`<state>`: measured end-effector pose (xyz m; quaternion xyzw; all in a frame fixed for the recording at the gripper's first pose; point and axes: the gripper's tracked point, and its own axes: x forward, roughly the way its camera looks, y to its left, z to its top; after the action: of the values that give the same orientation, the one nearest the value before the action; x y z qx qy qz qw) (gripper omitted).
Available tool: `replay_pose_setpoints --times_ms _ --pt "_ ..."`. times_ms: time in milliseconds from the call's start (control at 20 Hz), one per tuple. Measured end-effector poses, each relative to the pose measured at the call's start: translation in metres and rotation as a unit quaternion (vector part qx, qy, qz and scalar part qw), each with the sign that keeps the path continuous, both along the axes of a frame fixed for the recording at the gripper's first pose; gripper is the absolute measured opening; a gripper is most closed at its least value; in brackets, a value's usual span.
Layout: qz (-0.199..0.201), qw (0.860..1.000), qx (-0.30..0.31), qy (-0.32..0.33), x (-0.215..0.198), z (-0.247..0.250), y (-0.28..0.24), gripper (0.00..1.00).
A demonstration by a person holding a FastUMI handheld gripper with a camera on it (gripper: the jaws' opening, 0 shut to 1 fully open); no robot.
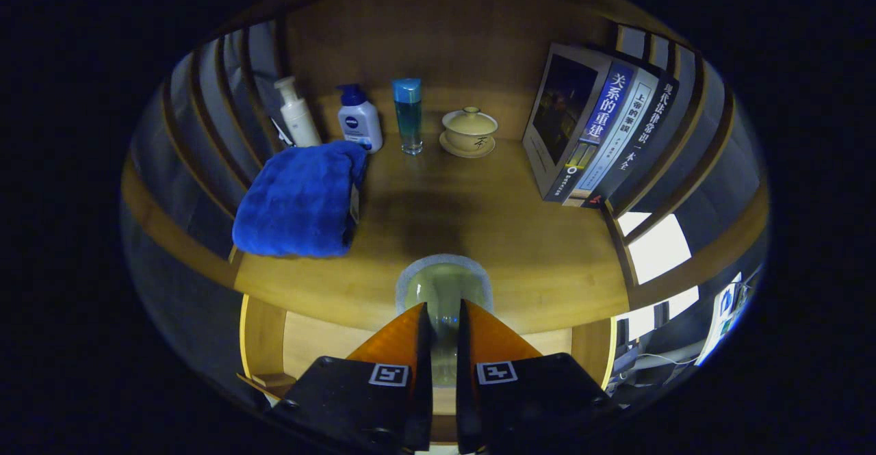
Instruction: Pull open the drawer, take out the items inside it, and place them on the countertop above the cabinet.
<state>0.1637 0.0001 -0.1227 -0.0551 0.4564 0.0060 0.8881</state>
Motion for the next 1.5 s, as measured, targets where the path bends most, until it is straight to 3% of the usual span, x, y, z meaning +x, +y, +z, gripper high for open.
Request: replay_pose_setpoints --times_ms 450,700,750,850,1150,1500 --pt "-0.04 0.998 0.027 -0.028 0.087 -0.011 -0.011 0.22" --pt "-0.025 0.996 0.035 -0.079 0.083 0.003 -0.007 0.53" --pt "-0.021 0.995 0.034 -0.094 0.079 0.007 -0.008 0.6" --pt "-0.01 0.992 0.042 -0.123 0.067 0.018 -0.005 0.64" --pt "0.01 0.976 0.043 -0.214 0.014 0.046 -0.001 1.0" --pt "0.027 0.956 0.038 -0.29 -0.078 0.066 0.015 1.0"
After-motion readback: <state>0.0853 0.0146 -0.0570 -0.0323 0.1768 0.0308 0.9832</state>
